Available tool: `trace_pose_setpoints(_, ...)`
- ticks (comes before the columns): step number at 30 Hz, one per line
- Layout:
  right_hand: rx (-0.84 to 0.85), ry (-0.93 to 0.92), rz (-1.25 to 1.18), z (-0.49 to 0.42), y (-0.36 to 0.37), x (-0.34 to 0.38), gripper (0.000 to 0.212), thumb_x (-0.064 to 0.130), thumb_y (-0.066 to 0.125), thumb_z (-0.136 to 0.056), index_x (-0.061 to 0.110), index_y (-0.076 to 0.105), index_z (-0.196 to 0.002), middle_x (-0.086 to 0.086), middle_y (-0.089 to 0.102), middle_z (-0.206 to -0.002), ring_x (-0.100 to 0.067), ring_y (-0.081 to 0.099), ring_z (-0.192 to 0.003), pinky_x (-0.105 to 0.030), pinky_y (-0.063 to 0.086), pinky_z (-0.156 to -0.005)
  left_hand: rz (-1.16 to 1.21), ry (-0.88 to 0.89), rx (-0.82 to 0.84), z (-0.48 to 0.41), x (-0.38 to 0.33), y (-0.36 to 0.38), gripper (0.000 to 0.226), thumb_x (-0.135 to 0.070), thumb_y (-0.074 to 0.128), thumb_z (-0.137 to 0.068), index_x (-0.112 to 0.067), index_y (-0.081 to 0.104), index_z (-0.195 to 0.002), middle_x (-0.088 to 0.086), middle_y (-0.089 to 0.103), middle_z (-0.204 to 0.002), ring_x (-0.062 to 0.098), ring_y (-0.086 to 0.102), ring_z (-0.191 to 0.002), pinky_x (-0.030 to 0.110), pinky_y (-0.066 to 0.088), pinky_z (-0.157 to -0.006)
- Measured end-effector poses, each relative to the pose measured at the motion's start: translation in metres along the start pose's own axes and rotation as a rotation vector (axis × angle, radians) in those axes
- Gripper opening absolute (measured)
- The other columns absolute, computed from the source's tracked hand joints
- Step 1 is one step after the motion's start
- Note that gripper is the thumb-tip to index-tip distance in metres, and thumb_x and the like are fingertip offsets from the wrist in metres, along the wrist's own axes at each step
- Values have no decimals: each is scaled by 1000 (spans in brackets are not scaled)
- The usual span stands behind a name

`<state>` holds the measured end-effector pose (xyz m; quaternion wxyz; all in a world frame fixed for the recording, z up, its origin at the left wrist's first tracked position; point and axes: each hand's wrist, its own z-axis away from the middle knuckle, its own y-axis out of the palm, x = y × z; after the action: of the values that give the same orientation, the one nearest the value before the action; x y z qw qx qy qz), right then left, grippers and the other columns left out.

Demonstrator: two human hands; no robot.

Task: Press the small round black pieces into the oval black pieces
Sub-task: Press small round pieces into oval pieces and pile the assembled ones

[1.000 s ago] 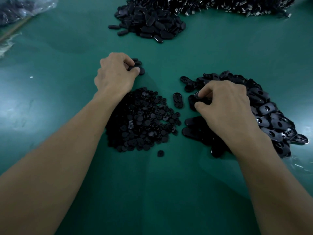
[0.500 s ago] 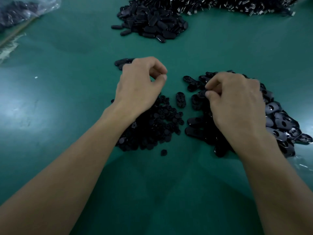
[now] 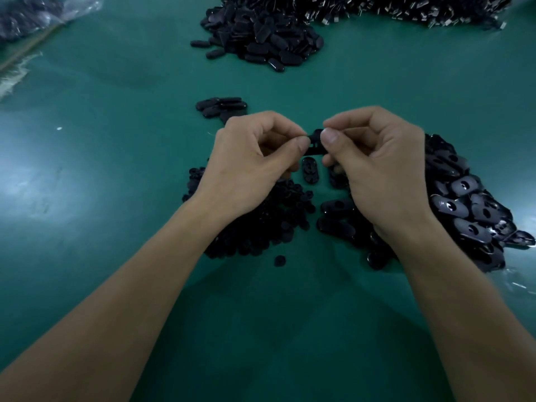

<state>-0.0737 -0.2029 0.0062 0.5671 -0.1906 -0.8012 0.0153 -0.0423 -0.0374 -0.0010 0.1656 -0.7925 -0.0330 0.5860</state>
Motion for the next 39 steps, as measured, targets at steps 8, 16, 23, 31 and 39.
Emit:
trace_pose_setpoints(8,88,81,-222,1,1,-3,15,6,76,-86,19,70,-91,1,74,-77,-12,72,-69,-17,52,-63,18,52,-30,0,-8,-11,13,-16,78,-85,-25,74,-92,-2,76,-76,14,73,-64,28,61,-68)
trace_pose_setpoints(16,121,131,-25,3,3,-10,13,28,75,-88,30,67,-98,3,76,-83,-12,74,-76,-22,54,-67,134,23,-47,3,-3,-5,13,-10,76,-85,-21,72,-89,-3,75,-73,14,72,-65,28,60,-67)
trace_pose_setpoints(23,104,30,-148,2,4,-2,23,8,64,-95,27,74,-103,18,69,-78,3,60,-70,-12,47,-67,45,8,-9,5,-6,-3,12,-26,78,-82,-20,68,-78,0,73,-70,10,64,-62,33,54,-60)
trace_pose_setpoints(31,190,-29,-137,3,4,-1,28,4,66,-95,19,64,-119,0,72,-88,-7,67,-81,-22,54,-78,44,19,14,4,-8,-5,6,-26,71,-93,-27,72,-87,-3,72,-67,7,62,-59,27,51,-51)
trace_pose_setpoints(39,76,-81,259,6,6,-5,22,21,59,-100,20,69,-120,15,69,-100,-1,65,-93,-12,48,-83,30,-35,-101,0,-5,-8,14,-23,65,-99,-24,68,-85,-8,71,-70,4,65,-64,18,52,-60)
